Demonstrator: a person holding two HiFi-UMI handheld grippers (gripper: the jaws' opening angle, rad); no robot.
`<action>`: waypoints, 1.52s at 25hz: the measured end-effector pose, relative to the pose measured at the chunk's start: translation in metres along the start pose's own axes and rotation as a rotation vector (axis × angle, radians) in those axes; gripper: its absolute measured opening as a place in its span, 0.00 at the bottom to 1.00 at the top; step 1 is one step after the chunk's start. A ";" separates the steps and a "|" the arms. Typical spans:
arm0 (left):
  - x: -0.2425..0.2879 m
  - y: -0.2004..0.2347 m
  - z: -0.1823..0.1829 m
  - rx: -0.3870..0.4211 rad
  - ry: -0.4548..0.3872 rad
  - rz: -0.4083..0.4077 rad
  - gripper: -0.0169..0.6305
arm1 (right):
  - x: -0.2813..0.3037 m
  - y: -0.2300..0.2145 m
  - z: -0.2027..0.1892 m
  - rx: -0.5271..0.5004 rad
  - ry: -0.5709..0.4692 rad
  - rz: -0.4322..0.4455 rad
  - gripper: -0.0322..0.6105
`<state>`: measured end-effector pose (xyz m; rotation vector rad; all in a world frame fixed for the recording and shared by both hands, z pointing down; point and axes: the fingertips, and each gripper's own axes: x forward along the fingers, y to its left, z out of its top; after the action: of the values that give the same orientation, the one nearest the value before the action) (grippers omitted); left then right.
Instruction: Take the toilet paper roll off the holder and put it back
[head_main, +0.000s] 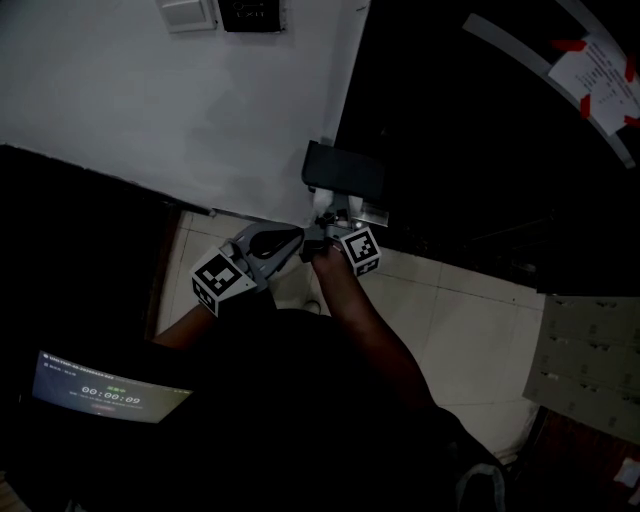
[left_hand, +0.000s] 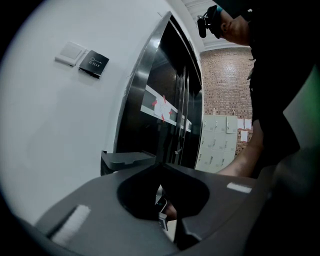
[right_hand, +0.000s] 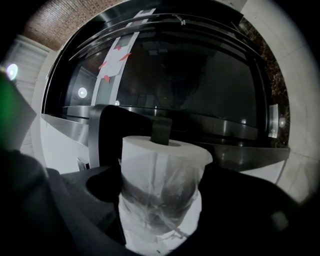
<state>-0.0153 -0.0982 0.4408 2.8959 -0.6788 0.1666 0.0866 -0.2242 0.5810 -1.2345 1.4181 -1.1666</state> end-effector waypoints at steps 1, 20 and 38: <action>0.000 0.000 0.000 -0.002 -0.001 0.000 0.03 | 0.000 0.001 -0.003 0.006 0.007 0.001 0.75; 0.003 -0.001 0.004 -0.016 -0.023 -0.007 0.03 | -0.080 0.000 0.006 -0.104 0.194 0.028 0.77; 0.010 -0.007 0.005 0.016 -0.032 -0.041 0.03 | -0.116 0.147 0.000 -1.206 0.471 0.570 0.70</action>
<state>-0.0031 -0.0976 0.4361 2.9308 -0.6259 0.1214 0.0762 -0.1002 0.4405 -1.1339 2.7917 -0.0955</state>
